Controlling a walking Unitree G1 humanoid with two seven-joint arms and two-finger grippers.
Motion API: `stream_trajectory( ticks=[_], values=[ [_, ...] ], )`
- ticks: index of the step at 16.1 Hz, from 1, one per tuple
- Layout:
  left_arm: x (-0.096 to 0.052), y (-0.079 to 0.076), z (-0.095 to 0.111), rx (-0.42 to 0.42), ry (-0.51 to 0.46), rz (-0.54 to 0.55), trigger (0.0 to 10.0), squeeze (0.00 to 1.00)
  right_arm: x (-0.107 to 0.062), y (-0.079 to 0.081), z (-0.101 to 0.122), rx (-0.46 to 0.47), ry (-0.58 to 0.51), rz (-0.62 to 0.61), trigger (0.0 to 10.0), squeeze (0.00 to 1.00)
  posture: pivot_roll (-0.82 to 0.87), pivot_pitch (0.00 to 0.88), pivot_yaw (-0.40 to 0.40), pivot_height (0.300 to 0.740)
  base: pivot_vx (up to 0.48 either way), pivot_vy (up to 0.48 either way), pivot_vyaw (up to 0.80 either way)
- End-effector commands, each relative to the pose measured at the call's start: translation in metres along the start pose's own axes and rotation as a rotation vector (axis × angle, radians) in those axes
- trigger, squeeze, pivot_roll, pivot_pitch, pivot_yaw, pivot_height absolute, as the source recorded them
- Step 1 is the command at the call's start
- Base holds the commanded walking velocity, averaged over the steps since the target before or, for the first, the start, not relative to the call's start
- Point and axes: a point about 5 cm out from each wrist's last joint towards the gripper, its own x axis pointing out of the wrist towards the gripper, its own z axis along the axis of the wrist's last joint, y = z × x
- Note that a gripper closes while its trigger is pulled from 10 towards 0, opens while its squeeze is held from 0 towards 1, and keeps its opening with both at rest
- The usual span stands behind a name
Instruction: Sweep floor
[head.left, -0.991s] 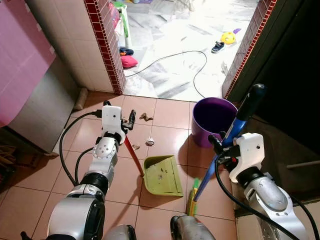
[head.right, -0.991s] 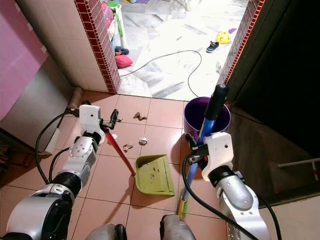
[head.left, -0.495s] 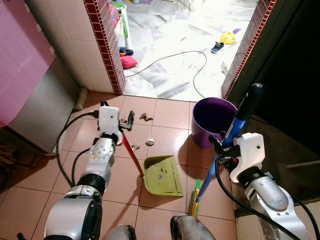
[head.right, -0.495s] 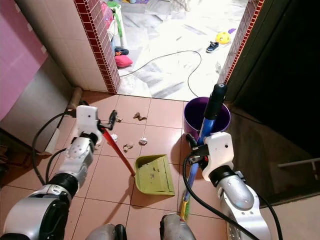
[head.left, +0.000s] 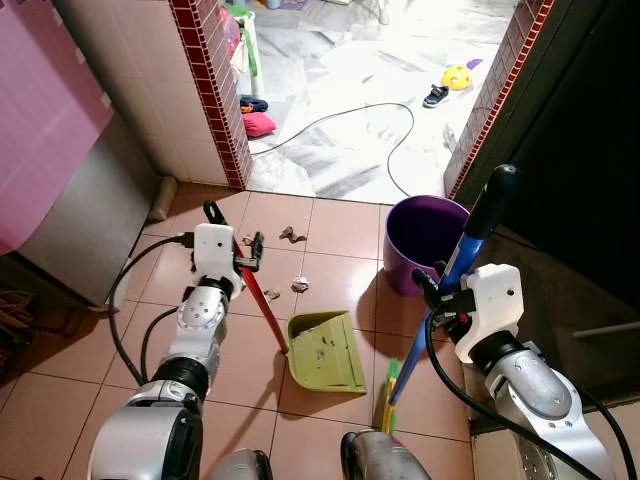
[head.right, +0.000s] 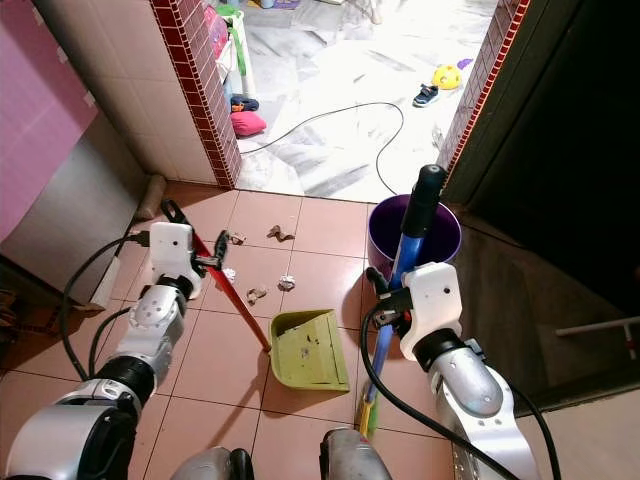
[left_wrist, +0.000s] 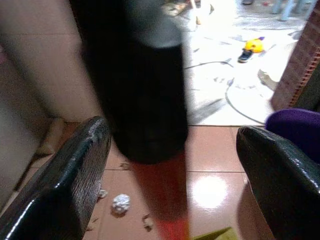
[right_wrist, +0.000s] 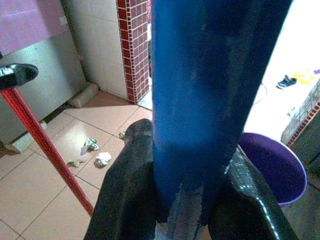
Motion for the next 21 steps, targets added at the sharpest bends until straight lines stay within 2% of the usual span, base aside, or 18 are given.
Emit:
stream_trajectory(
  ticks=[1,2,3,4,5,7,10,11,12,13,14,16,21],
  values=[
    [0.001,0.001,0.002,-0.014,-0.007,-0.004,8.4,0.00,0.000,-0.001,0.004,-0.010,-0.028,0.001,10.0,0.00,-0.33,0.121,0.032,0.740,0.000,0.000,0.00],
    [0.002,-0.001,0.003,-0.022,-0.010,-0.014,2.4,0.00,0.000,-0.001,0.004,-0.012,-0.029,0.000,10.0,0.00,-0.33,0.121,0.033,0.740,0.000,0.000,0.00],
    [0.003,-0.002,0.004,-0.022,-0.010,-0.018,0.3,0.00,0.000,-0.001,0.004,-0.012,-0.030,0.000,10.0,0.00,-0.33,0.122,0.033,0.740,0.000,0.000,0.00],
    [0.003,-0.002,0.004,-0.020,-0.009,-0.019,1.2,0.00,0.000,-0.001,0.004,-0.012,-0.031,-0.001,10.0,0.00,-0.33,0.121,0.033,0.740,0.000,0.000,0.00],
    [0.004,-0.001,0.005,-0.018,-0.010,-0.018,2.9,0.00,0.000,-0.001,0.004,-0.013,-0.031,-0.002,10.0,0.00,-0.33,0.120,0.032,0.740,0.000,0.000,0.00],
    [0.005,0.000,0.007,-0.016,-0.015,-0.015,2.9,0.00,0.000,-0.002,0.005,-0.014,-0.031,-0.002,10.0,0.00,-0.33,0.121,0.031,0.740,0.000,0.000,0.00],
    [0.006,0.002,0.009,-0.013,-0.020,-0.009,4.2,0.00,0.000,-0.002,0.005,-0.016,-0.032,-0.002,10.0,0.00,-0.33,0.121,0.030,0.740,0.000,0.000,0.00],
    [0.006,0.003,0.009,-0.001,-0.022,-0.003,8.7,0.00,0.000,-0.002,0.005,-0.016,-0.031,-0.002,10.0,0.00,-0.33,0.122,0.030,0.740,0.000,0.000,0.00],
    [0.006,0.003,0.010,0.000,-0.025,-0.003,10.0,0.00,0.000,-0.002,0.004,-0.017,-0.031,-0.002,10.0,0.00,-0.33,0.122,0.030,0.740,0.000,0.000,0.00],
    [0.006,0.003,0.010,-0.002,-0.028,-0.005,10.0,0.00,0.000,-0.002,0.004,-0.016,-0.030,-0.002,10.0,0.00,-0.33,0.121,0.030,0.740,0.000,0.000,0.00],
    [0.007,0.004,0.011,-0.006,-0.036,-0.007,9.2,0.00,0.000,-0.002,0.004,-0.016,-0.029,-0.002,10.0,0.00,-0.33,0.122,0.032,0.740,0.000,0.000,0.00],
    [0.007,0.004,0.013,-0.014,-0.047,-0.009,0.0,0.00,0.000,-0.002,0.004,-0.017,-0.029,-0.003,10.0,0.00,-0.33,0.120,0.031,0.740,0.000,0.000,0.00],
    [0.008,0.004,0.014,-0.004,-0.050,-0.006,0.0,0.00,0.000,-0.003,0.003,-0.021,-0.028,-0.005,10.0,0.00,-0.34,0.118,0.033,0.740,0.000,0.000,0.00]
  ],
)
